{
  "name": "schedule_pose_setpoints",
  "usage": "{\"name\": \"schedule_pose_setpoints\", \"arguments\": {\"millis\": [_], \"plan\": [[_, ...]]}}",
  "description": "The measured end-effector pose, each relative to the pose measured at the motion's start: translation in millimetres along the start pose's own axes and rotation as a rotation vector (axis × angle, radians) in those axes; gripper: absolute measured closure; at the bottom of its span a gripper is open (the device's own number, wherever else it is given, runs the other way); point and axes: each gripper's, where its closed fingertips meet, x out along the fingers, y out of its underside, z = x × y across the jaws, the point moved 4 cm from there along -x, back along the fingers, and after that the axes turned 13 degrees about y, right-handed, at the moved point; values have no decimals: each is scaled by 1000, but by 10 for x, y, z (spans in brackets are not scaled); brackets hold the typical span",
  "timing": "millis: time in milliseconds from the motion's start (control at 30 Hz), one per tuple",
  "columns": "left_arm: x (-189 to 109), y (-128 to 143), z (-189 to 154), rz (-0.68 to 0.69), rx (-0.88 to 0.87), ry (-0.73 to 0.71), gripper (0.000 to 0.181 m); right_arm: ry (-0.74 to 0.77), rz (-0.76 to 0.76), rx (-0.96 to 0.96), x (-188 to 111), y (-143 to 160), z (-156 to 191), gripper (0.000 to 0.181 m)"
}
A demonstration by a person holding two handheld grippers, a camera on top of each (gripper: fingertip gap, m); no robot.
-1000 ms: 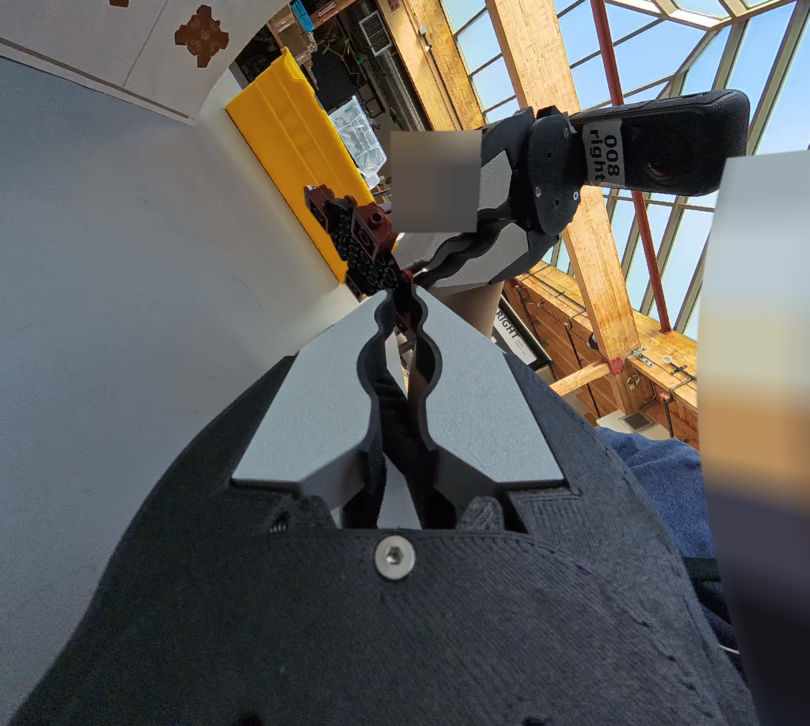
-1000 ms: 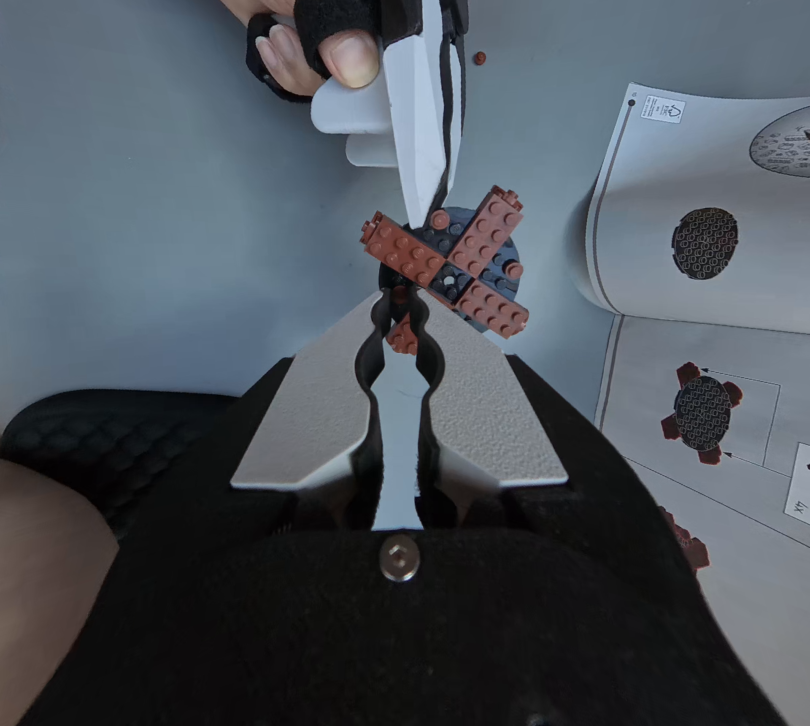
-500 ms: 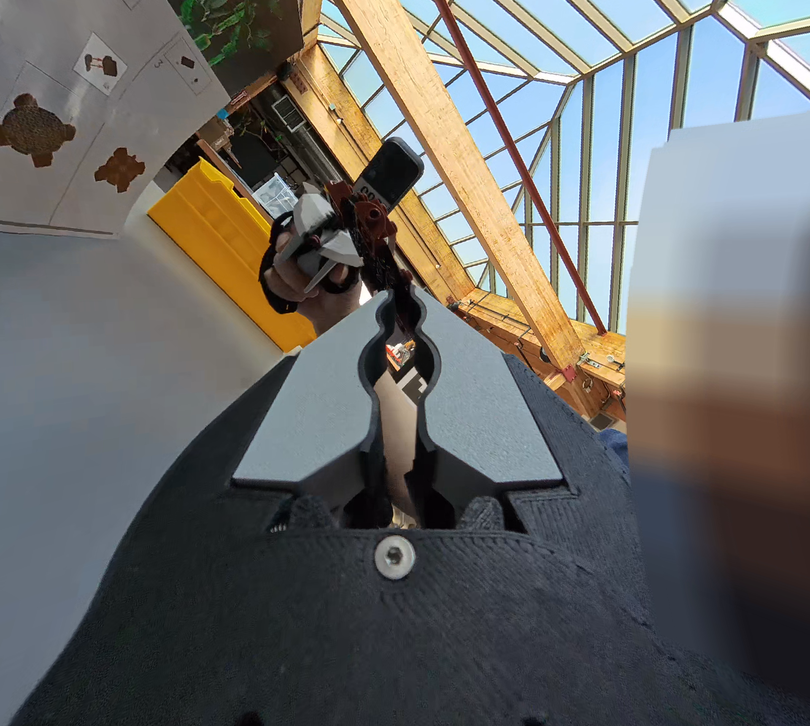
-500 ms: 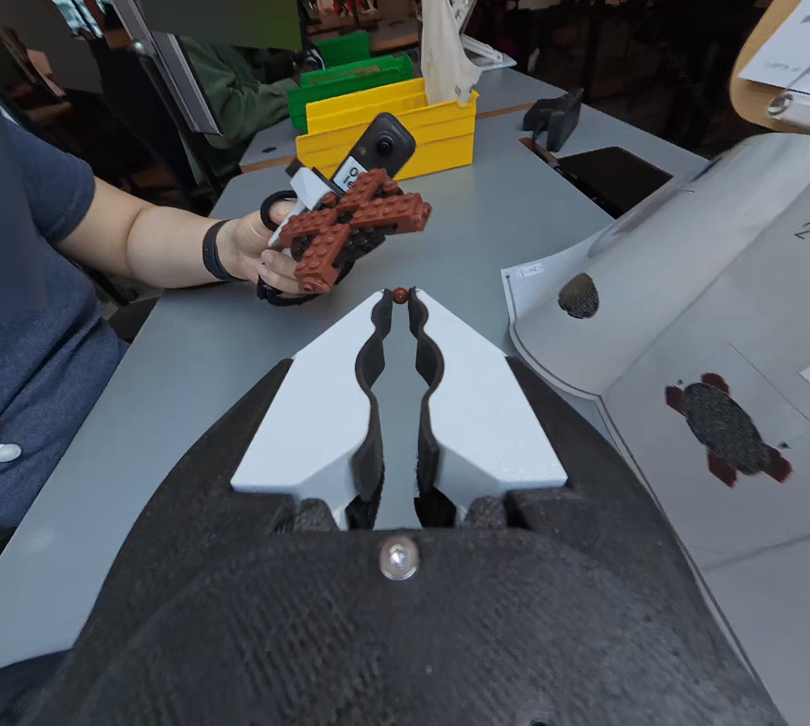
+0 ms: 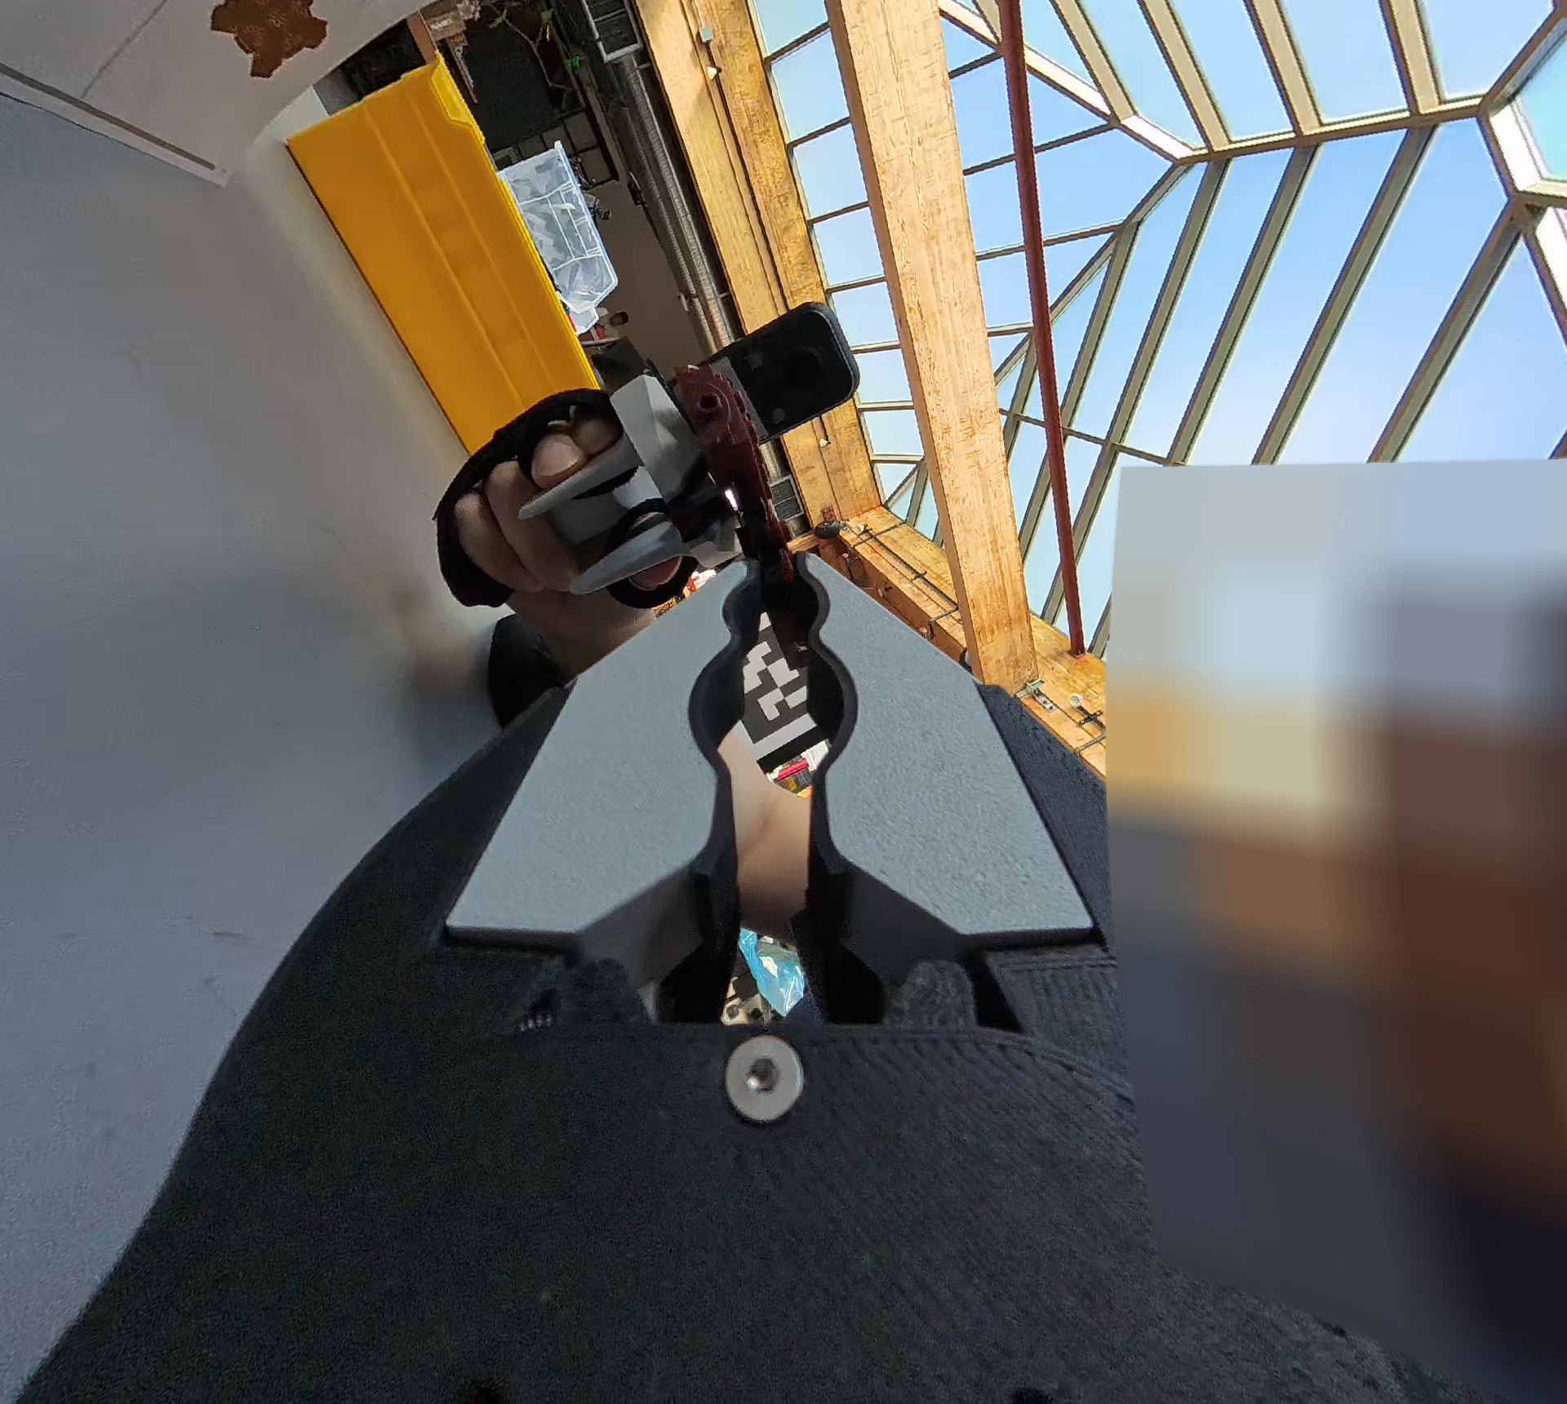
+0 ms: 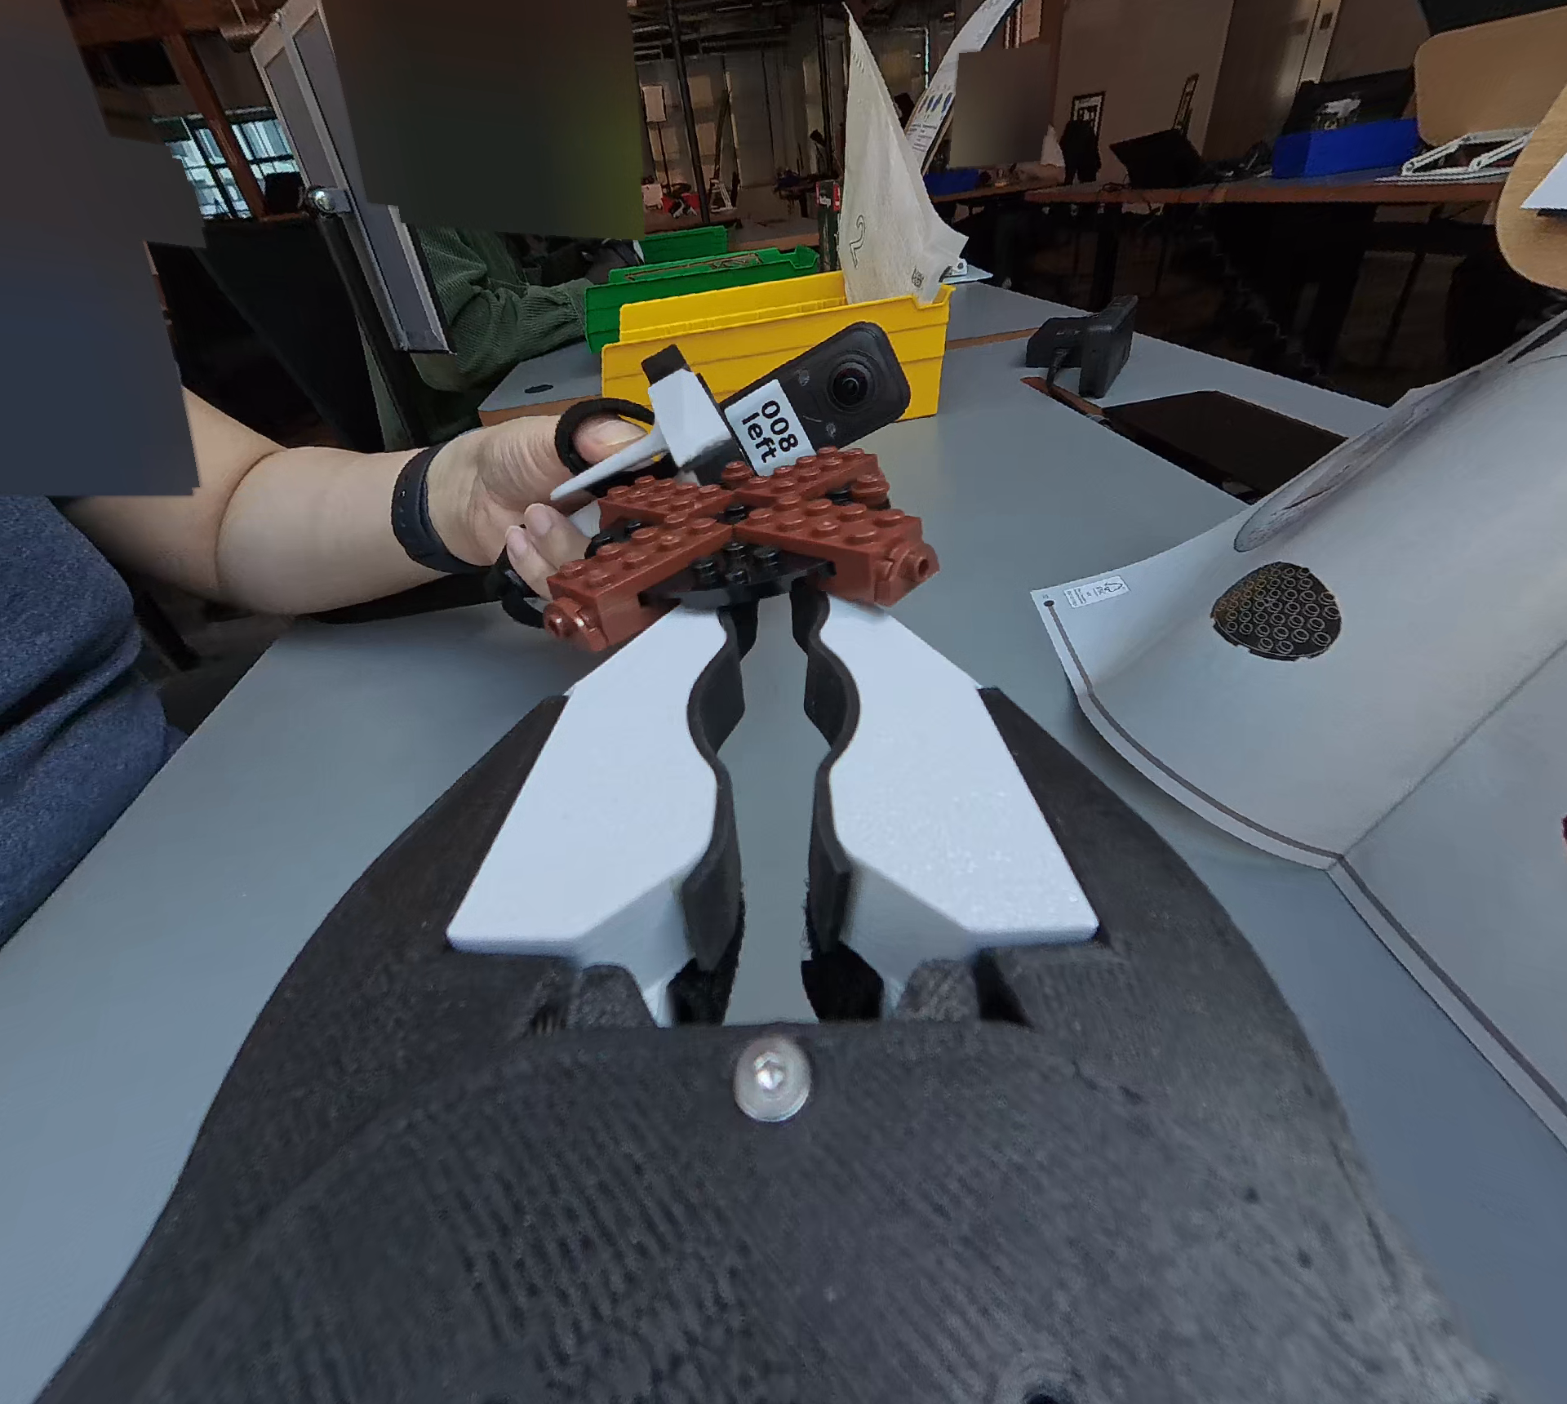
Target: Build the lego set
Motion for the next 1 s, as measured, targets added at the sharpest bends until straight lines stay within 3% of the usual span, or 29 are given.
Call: {"name": "schedule_pose_setpoints", "arguments": {"millis": [33,267,500,600,867,1000], "plan": [[1,-5,0,-5,-5,2,172,15,9,-7,11,18,-16,175],[25,68,108,42,11,-71,158,106,92,-75,75,137,-79,175],[87,225,279,122,57,-199,155,15,68,63,147,174,-12,175],[115,253,258,128,46,-168,169,34,120,32,173,261,-24,175],[151,250,211,120,46,-92,174,73,169,37,196,313,-75,175],[112,158,164,61,45,-64,174,282,280,-36,38,327,-393,175]]}}
